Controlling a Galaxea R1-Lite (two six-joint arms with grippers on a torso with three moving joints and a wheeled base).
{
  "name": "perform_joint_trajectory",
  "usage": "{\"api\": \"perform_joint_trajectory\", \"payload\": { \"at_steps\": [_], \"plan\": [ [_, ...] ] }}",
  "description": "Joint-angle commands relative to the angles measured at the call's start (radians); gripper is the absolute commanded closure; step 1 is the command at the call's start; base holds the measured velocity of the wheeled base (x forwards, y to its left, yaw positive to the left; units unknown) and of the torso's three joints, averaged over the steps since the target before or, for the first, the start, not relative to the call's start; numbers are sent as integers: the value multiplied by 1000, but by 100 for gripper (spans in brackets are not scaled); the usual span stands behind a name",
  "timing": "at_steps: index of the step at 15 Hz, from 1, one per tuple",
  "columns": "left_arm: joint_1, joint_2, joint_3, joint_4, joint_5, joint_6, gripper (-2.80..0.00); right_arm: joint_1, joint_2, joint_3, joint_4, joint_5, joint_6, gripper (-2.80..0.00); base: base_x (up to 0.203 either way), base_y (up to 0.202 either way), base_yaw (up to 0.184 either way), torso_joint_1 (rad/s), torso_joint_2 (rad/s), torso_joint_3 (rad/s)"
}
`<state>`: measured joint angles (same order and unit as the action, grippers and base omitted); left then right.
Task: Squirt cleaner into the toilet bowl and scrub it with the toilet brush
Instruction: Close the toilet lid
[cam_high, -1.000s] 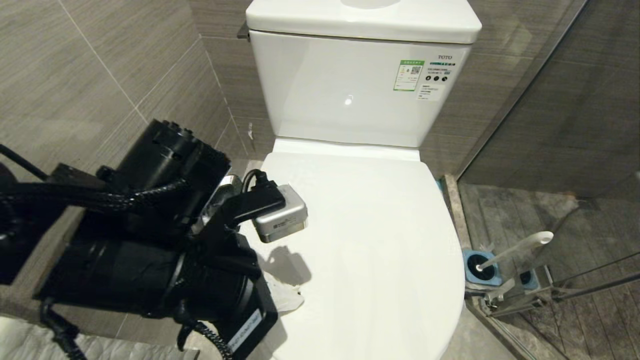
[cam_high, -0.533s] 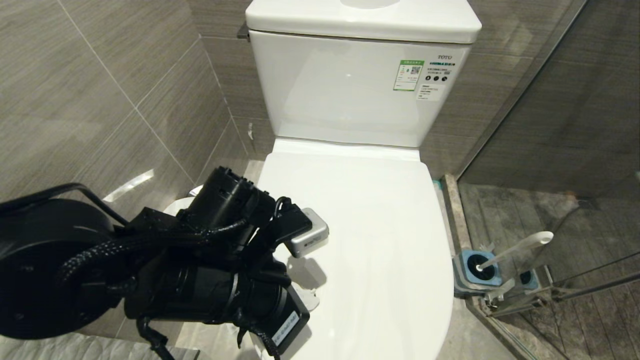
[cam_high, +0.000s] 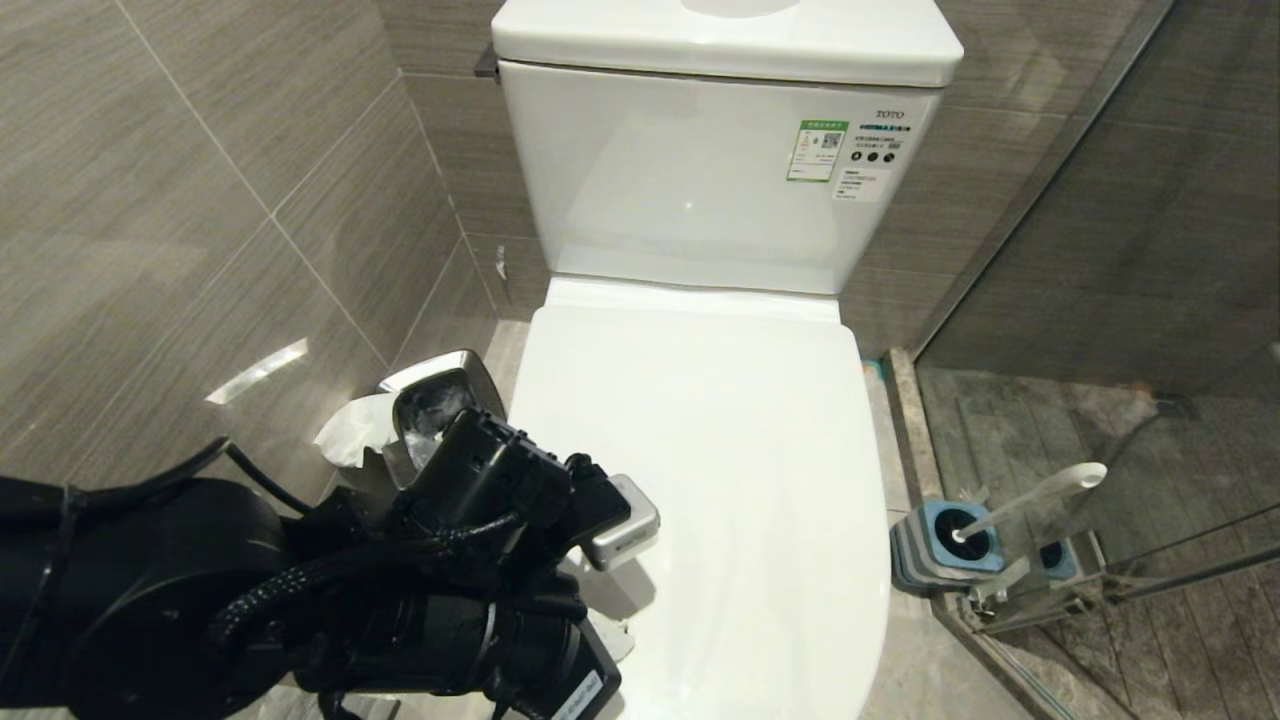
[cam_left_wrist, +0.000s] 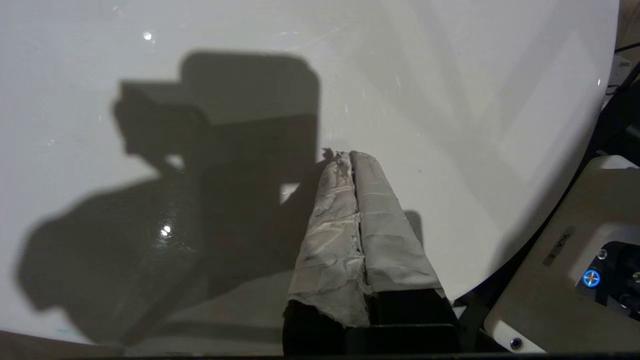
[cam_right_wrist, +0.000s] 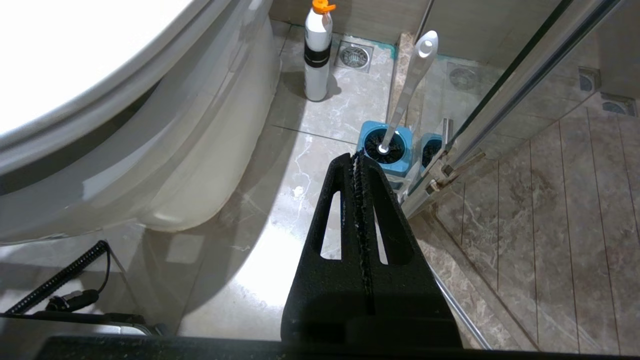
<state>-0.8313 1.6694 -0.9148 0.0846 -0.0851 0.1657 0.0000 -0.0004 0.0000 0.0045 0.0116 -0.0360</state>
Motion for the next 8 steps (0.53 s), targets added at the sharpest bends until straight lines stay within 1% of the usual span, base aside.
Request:
{"api": "perform_joint_trajectory", "payload": {
  "at_steps": [1,2,8],
  "plan": [
    [0,28,29,-11,1,-7,0,0,0,0,0,1,-1,0,0,0,0,0,0,0],
    [0,38,35,-11,2,-18,0,0,1,0,0,1,-1,0,0,0,0,0,0,0],
    [0,111,39,-11,15,-18,0,0,0,0,0,1,-1,0,0,0,0,0,0,0]
  ]
}}
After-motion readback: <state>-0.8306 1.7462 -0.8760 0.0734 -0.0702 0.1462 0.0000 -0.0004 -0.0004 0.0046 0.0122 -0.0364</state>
